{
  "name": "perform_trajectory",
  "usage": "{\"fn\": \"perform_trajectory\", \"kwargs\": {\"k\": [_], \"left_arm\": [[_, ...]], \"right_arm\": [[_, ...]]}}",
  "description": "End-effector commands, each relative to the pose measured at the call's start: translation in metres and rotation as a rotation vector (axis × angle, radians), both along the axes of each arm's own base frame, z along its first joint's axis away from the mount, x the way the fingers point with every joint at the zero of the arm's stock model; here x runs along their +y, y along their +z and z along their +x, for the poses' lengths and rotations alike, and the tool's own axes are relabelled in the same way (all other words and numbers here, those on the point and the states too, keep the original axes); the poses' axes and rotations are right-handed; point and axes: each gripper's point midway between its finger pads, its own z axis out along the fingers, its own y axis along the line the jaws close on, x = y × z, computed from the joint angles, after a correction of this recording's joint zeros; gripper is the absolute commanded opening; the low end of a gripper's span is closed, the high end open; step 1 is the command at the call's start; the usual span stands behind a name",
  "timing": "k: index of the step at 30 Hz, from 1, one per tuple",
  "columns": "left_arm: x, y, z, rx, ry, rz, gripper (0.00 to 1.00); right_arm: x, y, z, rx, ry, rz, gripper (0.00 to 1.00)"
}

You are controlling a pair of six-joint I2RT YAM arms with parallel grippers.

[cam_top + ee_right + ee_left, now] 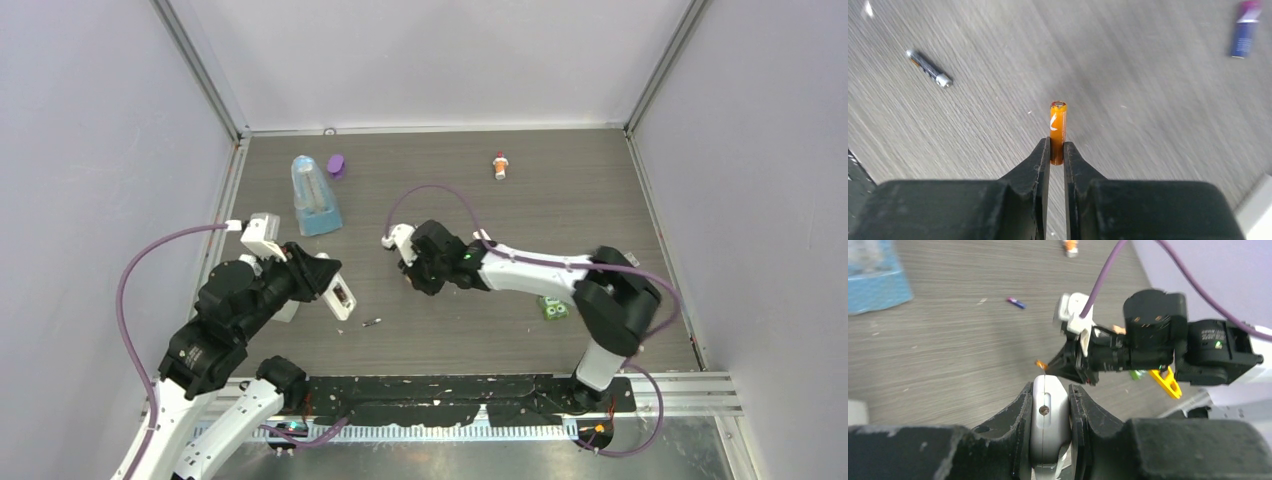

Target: Load the batteries into the remote control

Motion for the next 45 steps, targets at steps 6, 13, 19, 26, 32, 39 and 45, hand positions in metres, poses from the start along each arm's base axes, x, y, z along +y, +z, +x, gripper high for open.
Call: {"fn": "perform_trajectory", "kwargs": {"k": [6, 13, 19, 26, 32, 39, 45], "left_arm": [[-0.09, 0.039, -0.026, -0.209, -0.559, -0.183, 0.0], [-0.126, 0.037, -0.033, -0.23, -0.795, -0.293, 0.0], [-0.151, 0.024, -0.011, -0.157, -0.796, -0.354, 0.0], [-0.173, -0.002, 0.022, -0.018, -0.672, -0.468, 0.0], [-0.188, -0.029, 0.039, 0.088, -0.603, -0.578, 0.0], [-0.204, -0.042, 0.039, 0.138, -0.614, -0.665, 0.0], [-0.211, -0.046, 0.039, 0.177, -0.636, -0.721, 0.0]], "right_arm": [[-0.037, 0.127, 0.024, -0.157, -0.459, 0.348, 0.05], [-0.08, 0.154, -0.001, -0.144, -0.562, 0.43, 0.05], [-0.098, 0.159, -0.032, -0.039, -0.626, 0.473, 0.05], [-0.101, 0.184, -0.069, 0.059, -0.621, 0.522, 0.05], [-0.097, 0.199, -0.092, 0.071, -0.584, 0.481, 0.05], [-0.085, 0.192, -0.101, 0.075, -0.565, 0.368, 0.05], [-0.083, 0.177, -0.099, 0.057, -0.596, 0.282, 0.05]]}}
